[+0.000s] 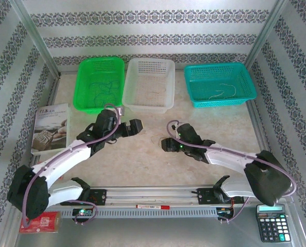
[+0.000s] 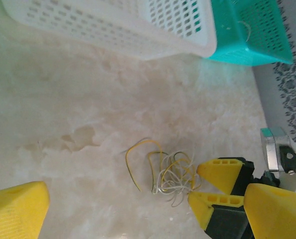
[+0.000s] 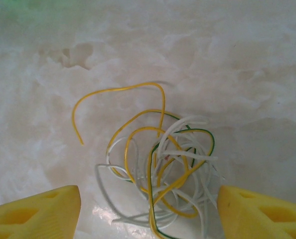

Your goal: Untangle the cables

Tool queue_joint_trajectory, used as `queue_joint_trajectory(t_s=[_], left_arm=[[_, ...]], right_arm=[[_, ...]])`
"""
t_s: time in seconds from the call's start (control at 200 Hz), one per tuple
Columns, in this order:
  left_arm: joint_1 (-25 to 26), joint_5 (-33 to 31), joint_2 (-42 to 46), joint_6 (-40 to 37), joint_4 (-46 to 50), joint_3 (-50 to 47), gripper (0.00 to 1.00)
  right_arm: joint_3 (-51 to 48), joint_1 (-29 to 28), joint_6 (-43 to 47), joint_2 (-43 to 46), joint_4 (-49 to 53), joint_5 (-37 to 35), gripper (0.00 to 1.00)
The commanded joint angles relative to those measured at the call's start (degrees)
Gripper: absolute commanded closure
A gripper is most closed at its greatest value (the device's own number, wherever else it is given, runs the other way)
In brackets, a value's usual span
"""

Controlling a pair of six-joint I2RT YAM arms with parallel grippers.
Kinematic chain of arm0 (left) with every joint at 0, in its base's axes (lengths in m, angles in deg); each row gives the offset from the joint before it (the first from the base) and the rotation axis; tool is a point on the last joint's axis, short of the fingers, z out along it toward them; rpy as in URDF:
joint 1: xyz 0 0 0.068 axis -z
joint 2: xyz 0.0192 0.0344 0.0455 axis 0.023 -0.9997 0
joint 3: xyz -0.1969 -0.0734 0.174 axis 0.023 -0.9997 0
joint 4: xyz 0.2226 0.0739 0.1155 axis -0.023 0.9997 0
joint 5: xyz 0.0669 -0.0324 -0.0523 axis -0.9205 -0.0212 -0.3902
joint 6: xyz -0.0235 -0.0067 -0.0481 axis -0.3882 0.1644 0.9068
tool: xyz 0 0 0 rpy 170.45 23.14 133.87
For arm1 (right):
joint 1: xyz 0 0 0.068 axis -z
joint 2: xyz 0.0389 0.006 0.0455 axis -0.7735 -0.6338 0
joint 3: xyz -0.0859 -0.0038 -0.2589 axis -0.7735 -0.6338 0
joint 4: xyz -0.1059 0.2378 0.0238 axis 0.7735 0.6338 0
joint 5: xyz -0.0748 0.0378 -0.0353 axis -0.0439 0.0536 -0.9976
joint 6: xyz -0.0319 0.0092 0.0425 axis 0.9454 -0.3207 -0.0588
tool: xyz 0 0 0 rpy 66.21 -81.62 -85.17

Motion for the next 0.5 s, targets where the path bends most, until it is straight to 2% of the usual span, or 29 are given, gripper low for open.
queue_joint_trajectory(t_s=[0.0, 0.105, 0.19, 0.395, 0.495], left_arm=[[2.18, -1.87, -3.80, 2.30, -6.73, 1.60, 0.00], [3.27, -1.31, -7.93, 2.49, -7.62, 2.99, 0.00], [3.90, -1.22, -10.35, 2.65, -8.17, 3.69, 0.00], [4.69, -1.92, -13.79, 2.82, -8.80, 4.42, 0.00], [4.96, -2.08, -15.09, 2.78, -8.96, 4.66, 0.00]], right_arm=[[1.85, -0.84, 1.34, -3.33, -3.54, -1.00, 0.28], [2.03, -0.85, 1.32, -6.03, -5.27, -1.27, 0.31], [1.94, -0.72, 1.14, -7.80, -6.55, -1.23, 0.39], [1.09, -0.62, 1.06, -9.42, -8.98, 0.04, 0.86], [0.47, -0.59, 1.52, -8.37, -9.24, 0.76, 1.00]])
